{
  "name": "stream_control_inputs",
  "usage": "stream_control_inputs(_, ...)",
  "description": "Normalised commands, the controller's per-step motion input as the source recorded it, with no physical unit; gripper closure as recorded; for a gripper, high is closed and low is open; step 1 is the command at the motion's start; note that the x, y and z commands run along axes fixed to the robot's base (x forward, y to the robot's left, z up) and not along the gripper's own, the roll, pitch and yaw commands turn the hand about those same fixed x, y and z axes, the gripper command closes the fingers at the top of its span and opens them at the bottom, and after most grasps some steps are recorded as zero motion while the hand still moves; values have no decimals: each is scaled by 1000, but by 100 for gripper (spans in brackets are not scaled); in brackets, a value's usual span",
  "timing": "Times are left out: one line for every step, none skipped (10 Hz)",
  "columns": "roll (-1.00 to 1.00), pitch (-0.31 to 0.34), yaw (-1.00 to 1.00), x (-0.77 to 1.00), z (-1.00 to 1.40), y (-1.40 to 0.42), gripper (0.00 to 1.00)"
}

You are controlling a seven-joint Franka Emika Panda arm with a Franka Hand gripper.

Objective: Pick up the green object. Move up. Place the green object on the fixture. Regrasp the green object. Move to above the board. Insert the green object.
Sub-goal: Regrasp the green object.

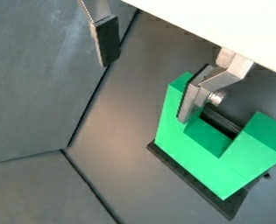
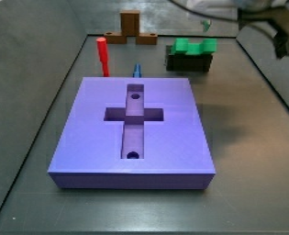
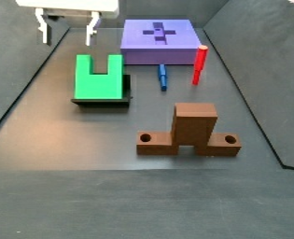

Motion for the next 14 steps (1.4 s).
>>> stream_control_inputs(23, 0, 0, 0, 0, -6, 0)
stream_control_inputs(0, 0, 0, -34, -166, 0, 0)
stream_control_inputs(0, -51, 26, -171, -160, 0, 0)
stream_control_inputs(0, 0, 0, -57, -174, 0, 0)
stream_control_inputs(0, -23, 6, 0, -229, -11, 0)
stream_control_inputs(20, 0, 0, 0, -297, -26, 0)
stream_control_inputs(74, 0, 3, 0, -311, -46, 0)
stream_control_inputs(131, -3, 29, 0, -394, 0, 0)
stream_control_inputs(149, 0, 31, -77, -317, 0, 0)
stream_control_inputs(49, -6, 17, -74, -251, 0, 0)
stream_control_inputs(89, 0, 0, 0, -286, 0, 0)
stream_control_inputs(180, 0, 0, 0, -260, -9, 0)
stream_control_inputs(237, 0, 0, 0, -191, 0, 0)
stream_control_inputs(254, 0, 0, 0, -234, 0, 0)
